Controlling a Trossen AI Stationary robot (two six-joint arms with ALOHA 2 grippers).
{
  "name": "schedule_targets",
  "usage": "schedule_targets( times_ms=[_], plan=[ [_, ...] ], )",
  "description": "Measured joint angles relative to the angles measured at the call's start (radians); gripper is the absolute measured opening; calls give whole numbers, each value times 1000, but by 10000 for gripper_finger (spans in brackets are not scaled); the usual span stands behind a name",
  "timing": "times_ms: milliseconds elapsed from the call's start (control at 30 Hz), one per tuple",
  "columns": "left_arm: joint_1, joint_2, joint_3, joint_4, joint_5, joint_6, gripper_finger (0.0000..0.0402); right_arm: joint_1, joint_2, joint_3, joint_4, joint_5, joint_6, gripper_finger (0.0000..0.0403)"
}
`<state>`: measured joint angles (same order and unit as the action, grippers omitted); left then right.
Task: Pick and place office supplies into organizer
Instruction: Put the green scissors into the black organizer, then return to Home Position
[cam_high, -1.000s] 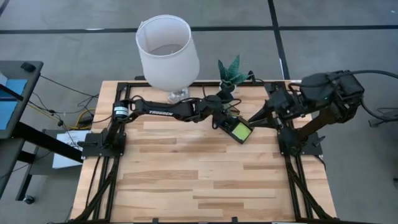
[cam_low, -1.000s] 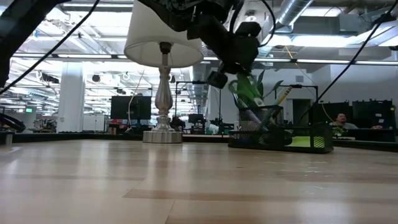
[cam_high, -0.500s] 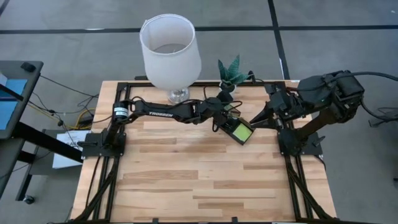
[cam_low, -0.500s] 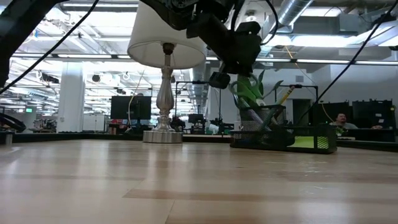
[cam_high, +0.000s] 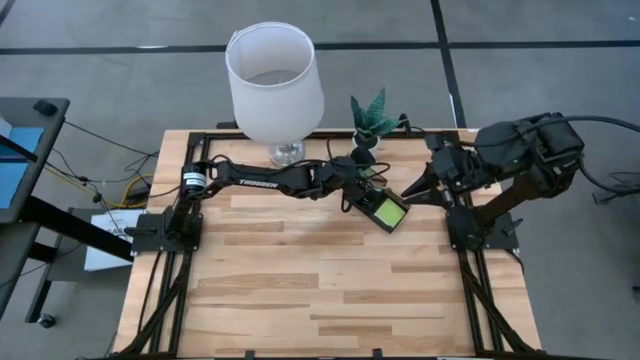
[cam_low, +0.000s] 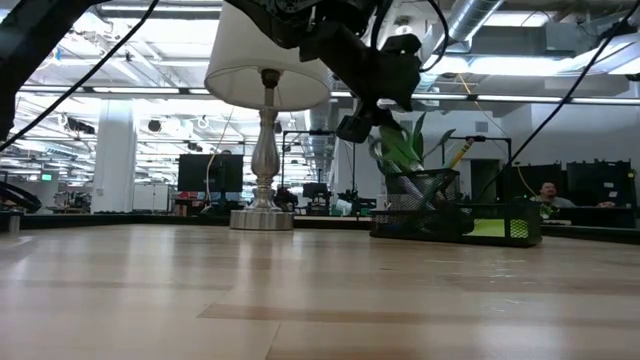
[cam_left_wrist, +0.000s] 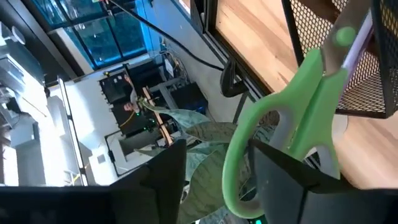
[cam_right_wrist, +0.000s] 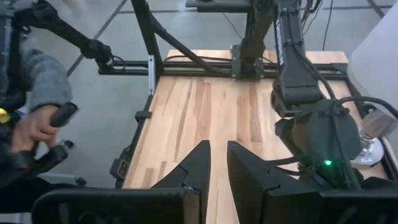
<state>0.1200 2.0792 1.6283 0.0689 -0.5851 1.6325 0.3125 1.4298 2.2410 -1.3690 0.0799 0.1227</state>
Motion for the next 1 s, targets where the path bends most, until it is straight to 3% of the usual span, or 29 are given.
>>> schedule_targets(
  times_ms=[300,500,600,700,767,900,1000],
  plan=[
    [-5,0,0,85,-74,204,183,-44,4,0,35,1,-18,48],
    [6,0,0,79,-99,167,177,-62,4,0,46,0,-18,48],
    [4,0,0,142,-179,189,176,-69,4,0,46,1,-18,48],
    [-2,0,12,189,-321,218,176,-79,2,0,62,33,6,48],
    [-5,-10,47,117,-379,146,176,-80,-14,-2,63,52,22,48],
    [-17,-73,161,-155,-374,-50,176,-77,-74,-1,23,53,20,48],
    [-15,-128,253,-388,-410,-272,176,-77,-121,0,-26,53,19,48]
  ],
)
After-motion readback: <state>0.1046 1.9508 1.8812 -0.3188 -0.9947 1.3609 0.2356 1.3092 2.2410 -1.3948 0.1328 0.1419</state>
